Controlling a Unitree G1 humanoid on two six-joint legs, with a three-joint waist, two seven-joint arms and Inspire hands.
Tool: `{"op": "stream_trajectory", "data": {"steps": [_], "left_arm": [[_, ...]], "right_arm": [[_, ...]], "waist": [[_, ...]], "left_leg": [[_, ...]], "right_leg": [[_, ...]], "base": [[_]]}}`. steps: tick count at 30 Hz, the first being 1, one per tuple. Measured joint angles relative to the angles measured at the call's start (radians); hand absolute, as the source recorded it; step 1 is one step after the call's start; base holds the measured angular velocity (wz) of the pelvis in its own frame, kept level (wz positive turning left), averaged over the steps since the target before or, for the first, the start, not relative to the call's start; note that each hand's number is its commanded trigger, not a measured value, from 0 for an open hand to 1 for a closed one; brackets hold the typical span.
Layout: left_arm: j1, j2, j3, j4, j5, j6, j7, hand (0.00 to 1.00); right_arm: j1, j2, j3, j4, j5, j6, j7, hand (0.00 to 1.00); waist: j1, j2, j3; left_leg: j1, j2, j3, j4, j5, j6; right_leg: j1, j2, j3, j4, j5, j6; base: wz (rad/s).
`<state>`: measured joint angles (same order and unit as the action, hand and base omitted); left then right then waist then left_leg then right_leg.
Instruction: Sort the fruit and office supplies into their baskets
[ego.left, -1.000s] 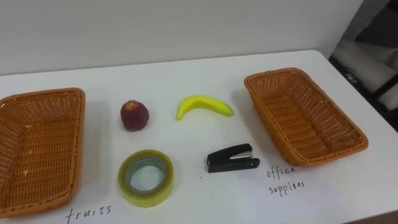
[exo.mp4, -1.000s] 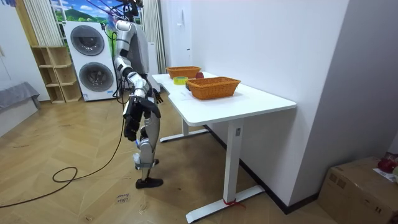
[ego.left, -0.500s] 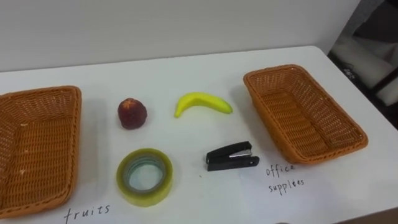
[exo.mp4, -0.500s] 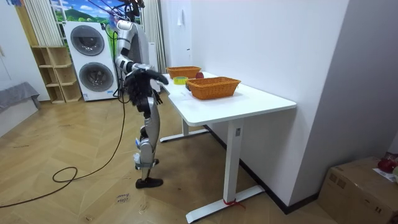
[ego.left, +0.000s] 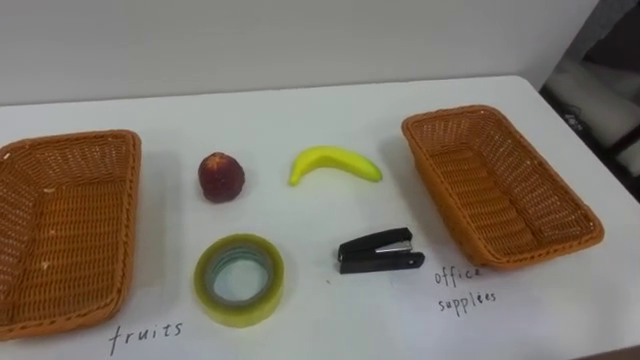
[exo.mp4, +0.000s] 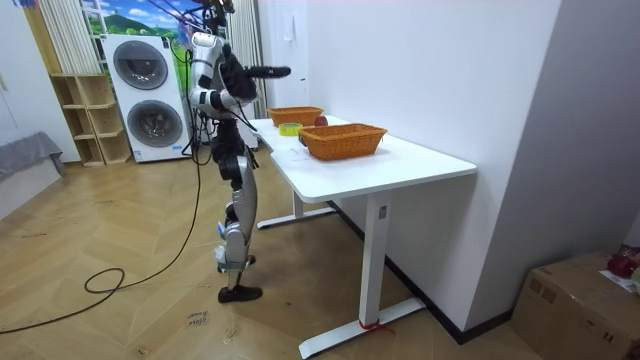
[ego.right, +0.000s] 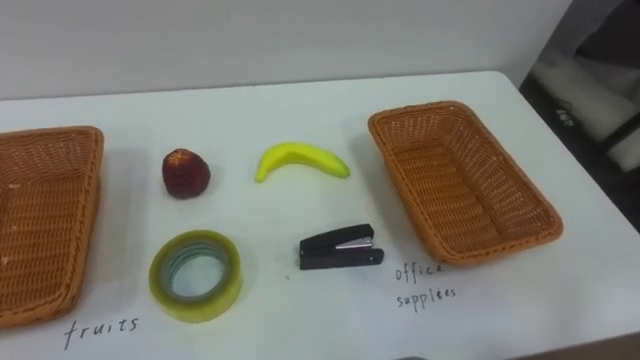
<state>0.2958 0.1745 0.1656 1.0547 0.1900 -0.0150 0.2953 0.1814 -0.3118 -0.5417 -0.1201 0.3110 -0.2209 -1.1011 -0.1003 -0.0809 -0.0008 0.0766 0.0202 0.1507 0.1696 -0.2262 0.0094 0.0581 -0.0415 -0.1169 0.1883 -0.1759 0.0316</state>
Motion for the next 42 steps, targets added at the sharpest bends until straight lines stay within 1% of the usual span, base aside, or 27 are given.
{"op": "stream_trajectory", "data": {"steps": [1, 2, 4, 6, 7, 9, 12, 14, 15, 17, 18, 20, 21, 23, 24, 27, 28, 32, 38, 40, 42], "left_arm": [[-0.003, 0.001, -0.002, 0.009, 0.000, 0.000, -0.003, 0.00], [-0.004, 0.002, -0.003, 0.012, 0.000, 0.000, -0.003, 0.00], [-0.013, 0.007, -0.015, 0.034, -0.001, 0.001, -0.005, 0.00], [-0.015, 0.007, -0.023, 0.033, 0.000, 0.001, -0.009, 0.00], [-0.016, 0.008, -0.025, 0.036, 0.001, 0.001, -0.014, 0.00], [-0.021, 0.008, -0.028, 0.045, 0.005, 0.001, -0.021, 0.00], [-0.023, 0.008, -0.036, 0.052, 0.021, 0.001, -0.021, 0.00], [-0.025, 0.008, -0.036, 0.066, 0.021, 0.003, -0.021, 0.00], [-0.025, 0.008, -0.037, 0.067, 0.022, 0.010, -0.021, 0.00], [-0.027, 0.008, -0.037, 0.067, 0.024, 0.013, -0.021, 0.00], [-0.027, 0.010, -0.042, 0.067, 0.024, 0.016, -0.021, 0.00], [-0.029, 0.009, -0.045, 0.067, 0.046, 0.017, -0.021, 0.00], [-0.030, 0.009, -0.045, 0.066, 0.063, 0.017, -0.022, 0.00], [-0.030, 0.009, -0.045, 0.065, 0.081, 0.017, -0.022, 0.00], [-0.030, 0.010, -0.044, 0.065, 0.088, 0.017, -0.023, 0.00], [-0.030, 0.010, -0.040, 0.065, 0.088, 0.017, -0.028, 0.00], [-0.030, 0.009, -0.034, 0.065, 0.089, 0.017, -0.031, 0.00], [-0.034, 0.010, -0.018, 0.064, 0.119, 0.015, -0.036, 0.00], [-0.039, 0.010, -0.014, 0.062, 0.135, 0.015, -0.039, 0.00], [-0.047, 0.011, -0.016, 0.062, 0.149, 0.015, -0.042, 0.00], [-0.051, 0.014, -0.034, 0.065, 0.149, 0.018, -0.042, 0.00]], "right_arm": [[-0.006, -0.013, 0.000, -0.014, -0.017, 0.000, 0.004, 0.00], [-0.008, -0.016, 0.000, -0.017, -0.028, -0.001, 0.006, 0.00], [-0.009, -0.018, 0.009, -0.041, -0.056, -0.002, 0.013, 0.00], [-0.012, -0.018, 0.009, -0.057, -0.074, -0.001, 0.017, 0.00], [-0.032, -0.018, 0.010, -0.061, -0.085, 0.001, 0.029, 0.00], [-0.066, -0.018, 0.010, -0.083, -0.086, 0.003, 0.040, 0.00], [-0.086, -0.018, 0.023, -0.138, -0.120, 0.003, 0.052, 0.00], [-0.086, -0.018, 0.037, -0.150, -0.149, 0.004, 0.071, 0.00], [-0.086, -0.018, 0.049, -0.160, -0.165, 0.006, 0.082, 0.00], [-0.090, -0.018, 0.058, -0.176, -0.188, 0.006, 0.109, 0.00], [-0.092, -0.019, 0.062, -0.182, -0.196, 0.006, 0.127, 0.00], [-0.094, -0.019, 0.074, -0.191, -0.202, 0.008, 0.151, 0.00], [-0.097, -0.020, 0.086, -0.202, -0.208, 0.017, 0.167, 0.00], [-0.102, -0.020, 0.097, -0.216, -0.228, 0.020, 0.201, 0.00], [-0.105, -0.023, 0.100, -0.224, -0.236, 0.021, 0.218, 0.00], [-0.106, -0.042, 0.108, -0.254, -0.243, 0.027, 0.263, 0.00], [-0.114, -0.047, 0.109, -0.257, -0.246, 0.027, 0.283, 0.00], [-0.123, -0.050, 0.117, -0.257, -0.279, 0.027, 0.325, 0.00], [-0.129, -0.052, 0.210, -0.258, -0.347, 0.030, 0.406, 0.00], [-0.132, -0.052, 0.226, -0.258, -0.370, 0.036, 0.441, 0.00], [-0.147, -0.052, 0.255, -0.257, -0.390, 0.048, 0.460, 0.00]], "waist": [[0.000, -0.001, 0.0002], [0.000, -0.001, 0.0005], [0.010, -0.008, 0.0042], [0.020, -0.012, 0.0055], [0.023, -0.015, 0.0064], [0.023, -0.016, 0.0049], [0.029, -0.016, 0.0031], [0.031, -0.018, 0.0047], [0.031, -0.022, 0.0045], [0.033, -0.022, 0.0071], [0.041, -0.024, 0.0069], [0.051, -0.025, 0.0073], [0.053, -0.025, 0.0076], [0.053, -0.022, 0.0074], [0.055, -0.022, 0.0068], [0.060, -0.019, 0.0066], [0.067, -0.020, 0.0060], [0.080, -0.022, 0.0051], [0.087, -0.028, 0.0045], [0.102, -0.026, 0.0079], [0.105, -0.027, 0.0083]], "left_leg": [[-0.003, 0.000, 0.000, 0.000, 0.000, 0.000], [-0.004, 0.000, 0.000, 0.000, 0.000, 0.000], [-0.004, 0.000, 0.000, 0.000, 0.000, 0.000], [-0.007, 0.000, 0.000, -0.001, 0.000, 0.000], [-0.007, 0.000, 0.001, -0.001, 0.000, 0.000], [-0.007, 0.000, 0.001, -0.001, 0.000, 0.000], [-0.003, 0.001, 0.000, 0.000, 0.000, 0.000], [0.008, 0.001, -0.001, 0.000, 0.000, 0.000], [0.010, 0.001, -0.002, 0.000, 0.000, 0.000], [0.009, 0.001, -0.002, 0.000, 0.000, 0.000], [0.013, 0.001, -0.001, 0.000, 0.000, 0.000], [0.018, 0.002, -0.001, -0.001, 0.000, 0.000], [0.018, 0.002, -0.002, -0.002, 0.000, 0.000], [0.018, 0.002, -0.003, -0.001, 0.000, 0.000], [0.017, 0.002, -0.005, -0.003, 0.000, 0.000], [0.018, 0.002, -0.011, -0.002, 0.000, 0.000], [0.021, 0.002, -0.012, -0.003, 0.000, -0.001], [0.025, 0.002, -0.015, 0.000, 0.001, -0.001], [0.022, 0.002, -0.014, 0.000, 0.001, -0.001], [0.020, 0.002, -0.017, -0.002, 0.001, -0.001], [0.019, 0.003, -0.019, -0.002, 0.001, -0.001]], "right_leg": [[-0.002, 0.000, -0.001, 0.000, 0.000, 0.000], [-0.003, 0.000, -0.001, 0.000, 0.000, 0.000], [-0.003, 0.000, -0.001, -0.001, 0.000, 0.000], [-0.006, 0.000, 0.000, -0.001, 0.000, 0.000], [-0.007, 0.000, 0.001, -0.001, 0.000, 0.000], [-0.007, 0.000, 0.001, -0.001, 0.000, 0.000], [-0.002, 0.001, 0.001, -0.001, 0.000, 0.000], [0.011, 0.001, 0.000, -0.003, 0.000, 0.000], [0.012, 0.001, -0.003, -0.002, 0.000, 0.000], [0.012, 0.000, -0.003, -0.003, 0.000, 0.000], [0.014, 0.000, -0.003, -0.002, 0.000, 0.000], [0.017, 0.001, -0.003, -0.002, 0.000, 0.000], [0.018, 0.000, -0.007, -0.002, 0.000, 0.000], [0.018, 0.000, -0.015, -0.001, 0.000, -0.001], [0.019, -0.001, -0.023, -0.001, 0.000, -0.001], [0.023, -0.001, -0.026, -0.001, 0.000, -0.001], [0.026, -0.001, -0.026, -0.002, 0.000, -0.001], [0.031, 0.000, -0.029, -0.003, 0.000, -0.001], [0.031, -0.001, -0.033, -0.003, 0.000, -0.001], [0.031, -0.001, -0.037, -0.003, 0.000, 0.000], [0.031, -0.001, -0.039, -0.003, 0.000, 0.000]], "base": [[0.00], [0.00], [0.00], [0.00], [0.00], [0.00], [0.00], [0.02], [0.00], [0.00], [-0.05], [-0.03], [0.00], [0.02], [0.04], [0.05], [0.04], [0.01], [0.01], [0.03], [0.00]]}}
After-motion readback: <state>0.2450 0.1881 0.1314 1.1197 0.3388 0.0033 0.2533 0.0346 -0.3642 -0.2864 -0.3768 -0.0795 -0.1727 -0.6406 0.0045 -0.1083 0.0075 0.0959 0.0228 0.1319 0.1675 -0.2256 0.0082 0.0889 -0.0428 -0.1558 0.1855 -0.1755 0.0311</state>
